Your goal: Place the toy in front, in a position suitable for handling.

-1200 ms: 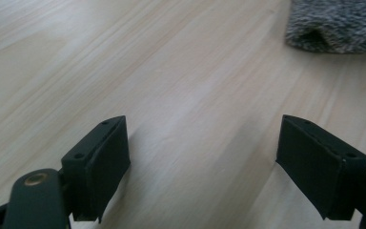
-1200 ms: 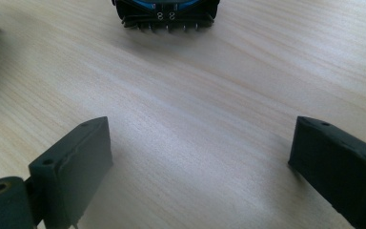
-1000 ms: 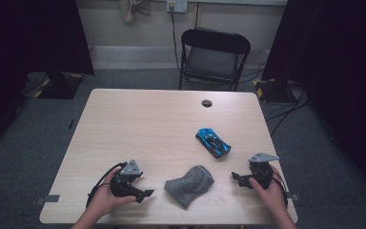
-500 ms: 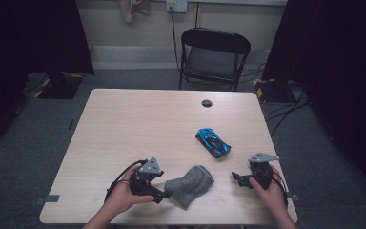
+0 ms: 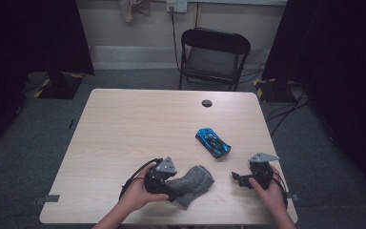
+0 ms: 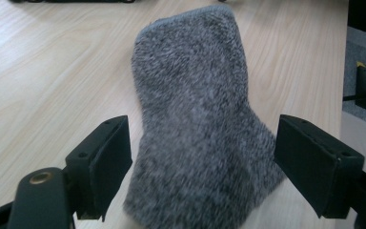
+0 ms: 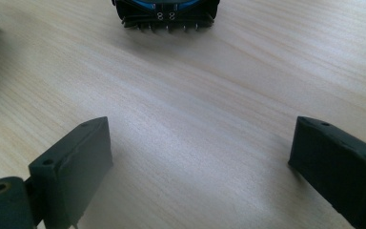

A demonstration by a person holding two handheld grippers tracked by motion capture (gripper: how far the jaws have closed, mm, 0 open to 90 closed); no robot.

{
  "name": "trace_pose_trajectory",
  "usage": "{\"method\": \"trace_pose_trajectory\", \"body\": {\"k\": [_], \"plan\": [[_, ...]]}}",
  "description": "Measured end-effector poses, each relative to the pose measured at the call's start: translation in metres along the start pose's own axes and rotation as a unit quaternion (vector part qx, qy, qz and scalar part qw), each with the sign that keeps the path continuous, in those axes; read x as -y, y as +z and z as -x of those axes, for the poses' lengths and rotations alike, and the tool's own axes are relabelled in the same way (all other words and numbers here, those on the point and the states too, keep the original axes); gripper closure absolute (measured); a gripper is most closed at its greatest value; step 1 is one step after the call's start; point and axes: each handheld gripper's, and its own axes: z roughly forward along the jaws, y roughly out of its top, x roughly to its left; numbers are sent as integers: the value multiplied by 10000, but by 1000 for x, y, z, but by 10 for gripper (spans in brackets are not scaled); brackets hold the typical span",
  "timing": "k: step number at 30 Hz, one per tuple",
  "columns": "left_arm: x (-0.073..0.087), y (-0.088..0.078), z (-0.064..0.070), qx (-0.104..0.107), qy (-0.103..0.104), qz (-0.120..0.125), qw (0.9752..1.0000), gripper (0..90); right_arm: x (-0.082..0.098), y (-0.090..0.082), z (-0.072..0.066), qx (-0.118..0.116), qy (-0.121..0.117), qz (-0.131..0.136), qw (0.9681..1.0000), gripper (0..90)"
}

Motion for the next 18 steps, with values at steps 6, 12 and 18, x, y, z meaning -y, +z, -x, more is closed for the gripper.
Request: {"method": "trace_pose_trajectory", "body": {"k": [6, 12, 18], "plan": [[-5, 14, 4, 7, 28, -65, 10000, 231, 0, 0, 0, 1, 0, 1, 10000, 62], [-2, 25, 0, -102, -36, -214, 9997, 324, 0, 0, 0, 0, 1, -1, 10000, 62], [-3, 28, -3, -168, -173, -71, 9997, 390, 0, 0, 0, -1, -1, -1, 10000, 61]]}}
